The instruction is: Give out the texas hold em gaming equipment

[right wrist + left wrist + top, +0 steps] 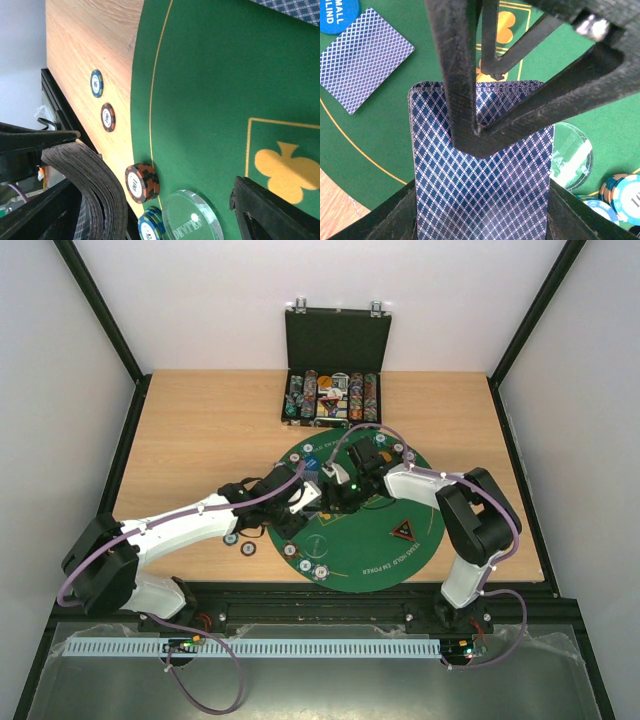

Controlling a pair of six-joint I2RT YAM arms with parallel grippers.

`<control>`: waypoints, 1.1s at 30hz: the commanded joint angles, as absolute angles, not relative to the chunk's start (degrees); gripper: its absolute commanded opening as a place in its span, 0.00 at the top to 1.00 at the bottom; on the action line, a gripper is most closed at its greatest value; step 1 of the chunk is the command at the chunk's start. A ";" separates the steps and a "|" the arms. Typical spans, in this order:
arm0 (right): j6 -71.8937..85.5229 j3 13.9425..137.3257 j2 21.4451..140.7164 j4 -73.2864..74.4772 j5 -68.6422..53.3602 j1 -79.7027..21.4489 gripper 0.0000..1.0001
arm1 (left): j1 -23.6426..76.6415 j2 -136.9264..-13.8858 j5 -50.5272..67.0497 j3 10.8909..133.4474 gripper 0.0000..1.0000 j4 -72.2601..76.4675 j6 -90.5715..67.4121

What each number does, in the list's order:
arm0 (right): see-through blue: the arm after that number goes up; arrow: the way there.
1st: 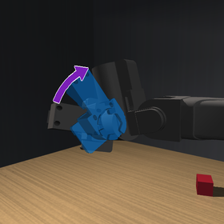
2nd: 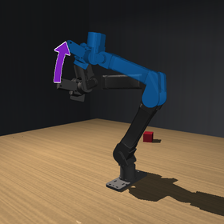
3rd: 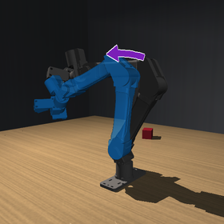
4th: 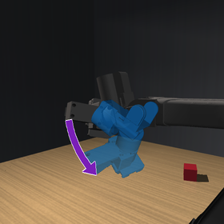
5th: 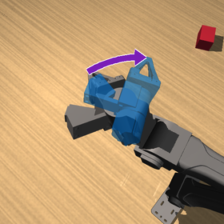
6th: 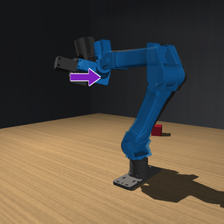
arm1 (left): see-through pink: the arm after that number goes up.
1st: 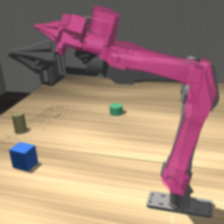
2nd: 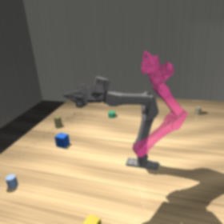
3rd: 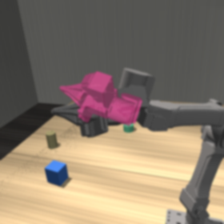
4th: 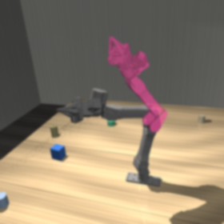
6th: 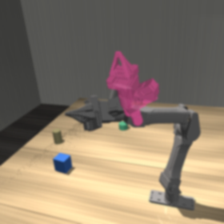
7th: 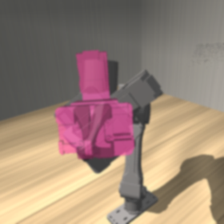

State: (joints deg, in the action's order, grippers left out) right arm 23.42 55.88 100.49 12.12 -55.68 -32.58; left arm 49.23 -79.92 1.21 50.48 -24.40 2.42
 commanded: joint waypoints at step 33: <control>23.60 54.40 92.03 12.41 -58.43 -28.17 0.99 | 49.63 -79.38 -0.56 50.37 0.43 -24.65 2.49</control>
State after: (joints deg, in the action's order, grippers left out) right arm 23.09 55.27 96.01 12.08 -61.87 -28.88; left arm 49.34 -79.92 0.14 50.39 -25.04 2.44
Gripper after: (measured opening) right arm 0.017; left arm 0.577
